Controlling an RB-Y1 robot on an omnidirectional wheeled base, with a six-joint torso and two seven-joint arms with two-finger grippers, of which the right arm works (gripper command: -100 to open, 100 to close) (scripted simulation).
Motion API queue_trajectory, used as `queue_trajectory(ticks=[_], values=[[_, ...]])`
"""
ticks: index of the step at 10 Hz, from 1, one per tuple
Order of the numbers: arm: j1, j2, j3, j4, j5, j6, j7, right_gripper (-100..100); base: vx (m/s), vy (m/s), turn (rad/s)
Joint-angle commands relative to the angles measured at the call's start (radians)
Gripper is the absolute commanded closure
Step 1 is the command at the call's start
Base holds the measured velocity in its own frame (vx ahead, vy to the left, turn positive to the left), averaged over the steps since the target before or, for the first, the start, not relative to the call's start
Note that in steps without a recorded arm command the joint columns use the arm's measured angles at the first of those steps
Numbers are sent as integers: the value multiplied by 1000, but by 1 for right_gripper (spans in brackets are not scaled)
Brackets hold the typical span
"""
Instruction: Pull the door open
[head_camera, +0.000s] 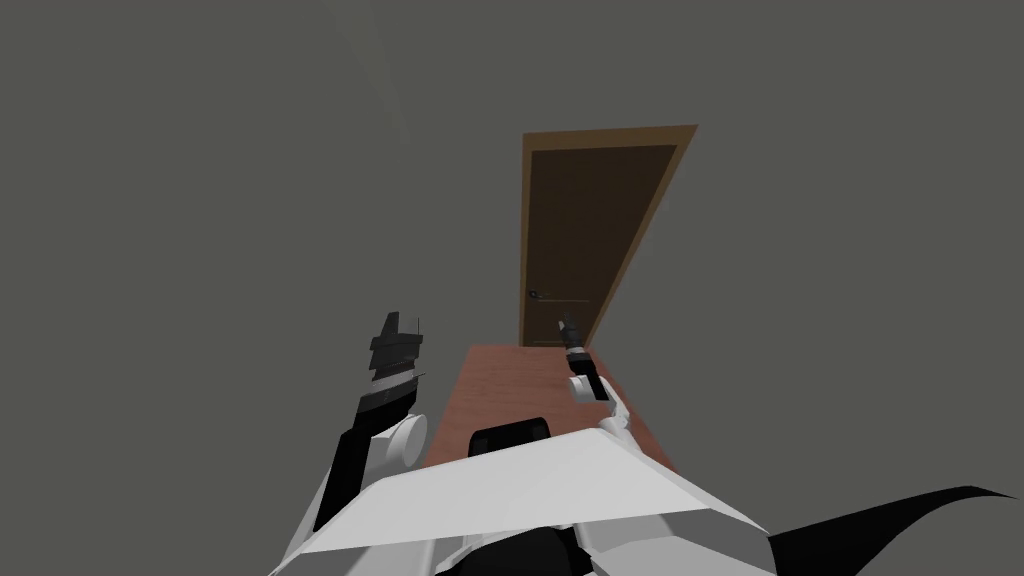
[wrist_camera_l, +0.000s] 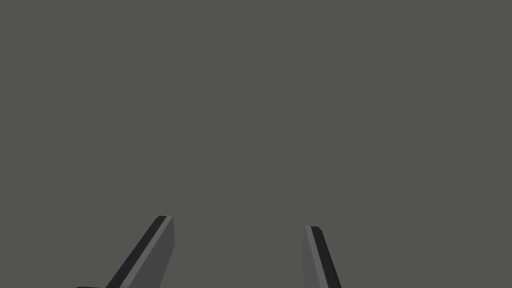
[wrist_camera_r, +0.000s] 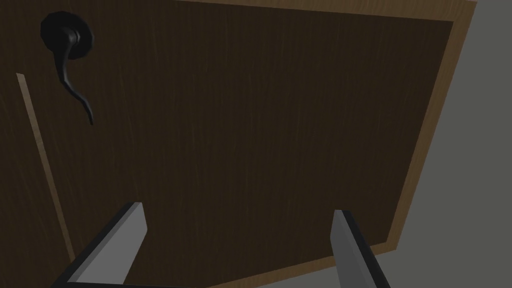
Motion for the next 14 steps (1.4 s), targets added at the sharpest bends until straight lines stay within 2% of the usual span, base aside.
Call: queue_trajectory(ticks=[1, 14], values=[[-10, -3, -1, 36, -1, -3, 3, -100, 99, -9, 6], [-129, -42, -20, 359, -19, -35, 13, -100, 100, 1, 9]])
